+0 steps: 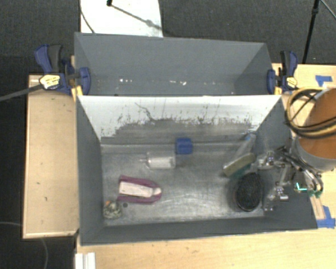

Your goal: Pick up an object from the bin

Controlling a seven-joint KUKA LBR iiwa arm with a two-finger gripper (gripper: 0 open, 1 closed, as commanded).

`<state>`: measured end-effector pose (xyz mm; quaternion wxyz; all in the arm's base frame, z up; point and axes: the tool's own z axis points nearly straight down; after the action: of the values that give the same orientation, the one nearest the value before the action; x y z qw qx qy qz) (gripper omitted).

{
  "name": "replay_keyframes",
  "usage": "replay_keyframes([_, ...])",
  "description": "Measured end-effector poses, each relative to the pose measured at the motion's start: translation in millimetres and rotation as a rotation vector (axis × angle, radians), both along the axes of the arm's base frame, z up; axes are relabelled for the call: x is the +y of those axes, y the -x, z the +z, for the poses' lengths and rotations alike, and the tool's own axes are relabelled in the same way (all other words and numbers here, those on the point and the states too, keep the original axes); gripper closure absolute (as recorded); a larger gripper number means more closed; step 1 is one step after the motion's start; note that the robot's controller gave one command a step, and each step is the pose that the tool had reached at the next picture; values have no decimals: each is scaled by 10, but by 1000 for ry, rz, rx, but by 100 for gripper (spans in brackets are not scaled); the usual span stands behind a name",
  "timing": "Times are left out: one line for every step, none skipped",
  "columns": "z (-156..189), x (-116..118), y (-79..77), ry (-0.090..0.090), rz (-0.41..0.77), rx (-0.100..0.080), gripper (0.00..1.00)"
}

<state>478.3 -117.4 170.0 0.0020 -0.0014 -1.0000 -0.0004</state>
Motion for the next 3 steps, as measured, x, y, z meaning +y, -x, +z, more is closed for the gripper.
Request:
replay_keyframes([-984, 186, -59, 2, 158, -17, 0])
replay_keyframes([-993, -245, -369, -9, 305, -8, 0])
replay_keyframes([-993, -240, -663, -24, 691, 3, 0])
